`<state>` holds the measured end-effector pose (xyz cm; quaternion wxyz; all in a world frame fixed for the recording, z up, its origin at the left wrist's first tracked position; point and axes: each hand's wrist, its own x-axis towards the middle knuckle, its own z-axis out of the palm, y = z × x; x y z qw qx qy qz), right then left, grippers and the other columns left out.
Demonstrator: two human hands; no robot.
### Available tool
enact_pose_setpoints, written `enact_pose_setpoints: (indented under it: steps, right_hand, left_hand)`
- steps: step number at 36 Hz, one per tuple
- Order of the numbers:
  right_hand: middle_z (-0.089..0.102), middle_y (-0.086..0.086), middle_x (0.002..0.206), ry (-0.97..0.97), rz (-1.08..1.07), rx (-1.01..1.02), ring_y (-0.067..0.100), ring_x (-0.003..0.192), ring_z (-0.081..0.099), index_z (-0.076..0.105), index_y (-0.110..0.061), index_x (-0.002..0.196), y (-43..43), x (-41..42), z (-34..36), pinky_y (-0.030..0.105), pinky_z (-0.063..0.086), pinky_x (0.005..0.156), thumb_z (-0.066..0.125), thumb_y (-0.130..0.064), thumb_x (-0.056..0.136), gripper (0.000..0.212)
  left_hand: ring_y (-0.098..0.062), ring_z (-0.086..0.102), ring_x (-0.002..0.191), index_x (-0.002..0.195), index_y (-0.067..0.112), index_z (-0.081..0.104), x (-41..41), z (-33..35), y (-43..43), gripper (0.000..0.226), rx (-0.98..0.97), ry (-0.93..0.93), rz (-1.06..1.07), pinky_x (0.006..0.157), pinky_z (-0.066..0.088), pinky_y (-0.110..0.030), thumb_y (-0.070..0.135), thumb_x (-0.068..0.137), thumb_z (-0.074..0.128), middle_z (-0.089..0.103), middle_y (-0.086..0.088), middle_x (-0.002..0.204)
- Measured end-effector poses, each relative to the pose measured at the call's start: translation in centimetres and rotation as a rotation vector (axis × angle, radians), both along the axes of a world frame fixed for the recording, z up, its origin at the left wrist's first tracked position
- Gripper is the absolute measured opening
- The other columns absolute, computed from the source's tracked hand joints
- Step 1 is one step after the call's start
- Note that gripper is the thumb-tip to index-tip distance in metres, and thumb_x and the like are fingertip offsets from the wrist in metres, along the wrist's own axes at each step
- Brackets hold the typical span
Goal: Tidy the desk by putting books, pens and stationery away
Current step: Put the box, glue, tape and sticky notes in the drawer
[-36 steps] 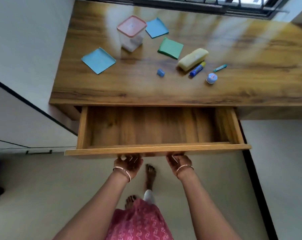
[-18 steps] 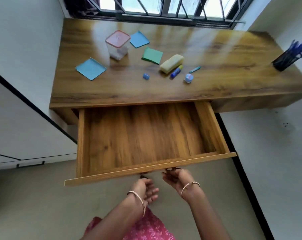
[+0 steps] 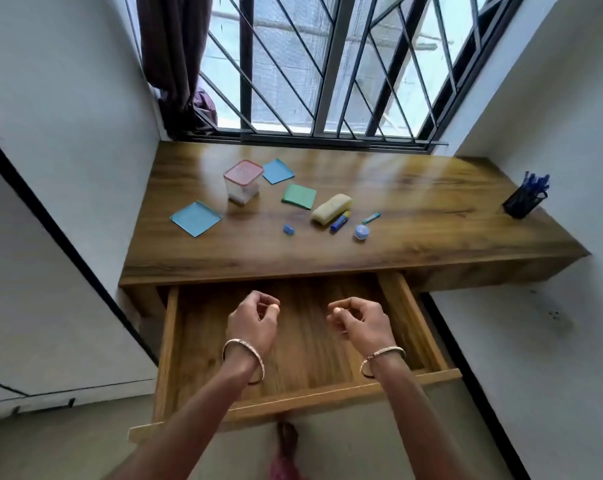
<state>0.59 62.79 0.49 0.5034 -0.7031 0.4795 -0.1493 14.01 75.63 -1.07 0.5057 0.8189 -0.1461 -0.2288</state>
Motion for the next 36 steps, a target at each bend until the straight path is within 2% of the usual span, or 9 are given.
enact_pose_setpoints:
  steps: [6,10,14,18,21,27,31,33,36]
  right_hand:
    - [0.075,-0.003,0.072,-0.032,0.032,-0.111,0.009,0.068,0.072,0.072,-0.023,0.083,-3.3,6.0,0.4,0.028,0.059,0.072,0.061,-0.012,0.088,0.017]
    - [0.074,-0.003,0.072,-0.036,0.106,-0.179,0.01,0.069,0.071,0.072,-0.022,0.086,-5.8,10.4,0.6,0.034,0.06,0.077,0.06,-0.01,0.088,0.017]
    - [0.074,-0.007,0.072,-0.008,0.212,-0.254,0.009,0.076,0.071,0.074,-0.021,0.089,-8.9,15.3,1.0,0.035,0.058,0.083,0.06,-0.013,0.086,0.017]
    - [0.07,-0.005,0.07,0.022,0.287,-0.271,0.014,0.079,0.071,0.074,-0.02,0.09,-11.8,19.8,1.4,0.032,0.056,0.083,0.059,-0.009,0.085,0.019]
    - [0.075,0.001,0.08,0.03,0.308,-0.291,0.014,0.082,0.071,0.075,-0.018,0.092,-14.2,23.2,1.6,0.025,0.054,0.083,0.058,-0.01,0.085,0.02]
    - [0.075,0.004,0.095,0.048,0.28,-0.263,0.02,0.094,0.068,0.074,-0.018,0.098,-18.6,29.4,0.0,0.028,0.05,0.087,0.062,-0.018,0.085,0.017]
    - [0.069,0.008,0.115,0.038,0.32,-0.192,0.023,0.108,0.063,0.063,-0.012,0.122,-20.2,33.2,-1.1,0.027,0.042,0.093,0.06,-0.022,0.091,0.033]
    - [0.063,0.009,0.126,0.016,0.357,-0.147,0.024,0.115,0.059,0.054,-0.011,0.133,-20.7,34.8,-1.6,0.027,0.039,0.095,0.057,-0.023,0.094,0.041]
    - [0.057,0.01,0.133,-0.022,0.393,-0.084,0.024,0.119,0.056,0.045,-0.01,0.141,-21.1,37.0,-2.5,0.029,0.039,0.099,0.054,-0.027,0.096,0.048]
  left_hand:
    - [-0.015,0.065,0.083,0.088,0.024,0.066,5.2,1.3,-2.9,0.007,0.069,-0.106,-0.006,0.078,0.055,-0.033,0.02,0.086,0.061,0.068,0.005,0.084]
    - [-0.015,0.062,0.079,0.097,0.014,0.065,9.2,2.0,-5.1,0.011,0.083,-0.12,0.014,0.069,0.048,-0.026,0.016,0.087,0.061,0.068,-0.003,0.09]
    - [-0.023,0.064,0.094,0.099,0.016,0.062,14.0,2.0,-7.8,0.016,0.179,-0.181,0.039,0.083,0.051,-0.032,0.022,0.085,0.061,0.069,-0.003,0.098]
    - [-0.028,0.06,0.107,0.113,0.015,0.054,18.7,2.3,-10.9,0.037,0.276,-0.202,0.075,0.088,0.046,-0.035,0.031,0.082,0.066,0.065,-0.007,0.112]
    - [-0.032,0.056,0.115,0.125,0.01,0.046,21.8,2.0,-13.2,0.06,0.313,-0.196,0.079,0.093,0.045,-0.038,0.037,0.078,0.071,0.058,-0.012,0.125]
    - [-0.032,0.048,0.126,0.139,0.007,0.033,26.8,0.3,-17.2,0.086,0.339,-0.193,0.108,0.098,0.041,-0.036,0.04,0.073,0.077,0.046,-0.015,0.14]
    - [-0.031,0.047,0.127,0.142,0.011,0.03,29.1,-1.6,-19.5,0.103,0.284,-0.156,0.126,0.098,0.041,-0.035,0.047,0.062,0.083,0.045,-0.014,0.141]
    - [-0.032,0.05,0.125,0.142,0.013,0.031,29.9,-2.5,-20.2,0.106,0.25,-0.168,0.152,0.096,0.043,-0.035,0.053,0.058,0.083,0.048,-0.014,0.14]
    - [-0.033,0.056,0.117,0.134,0.017,0.04,30.3,-3.4,-20.9,0.098,0.199,-0.193,0.188,0.086,0.046,-0.034,0.058,0.055,0.082,0.056,-0.012,0.132]
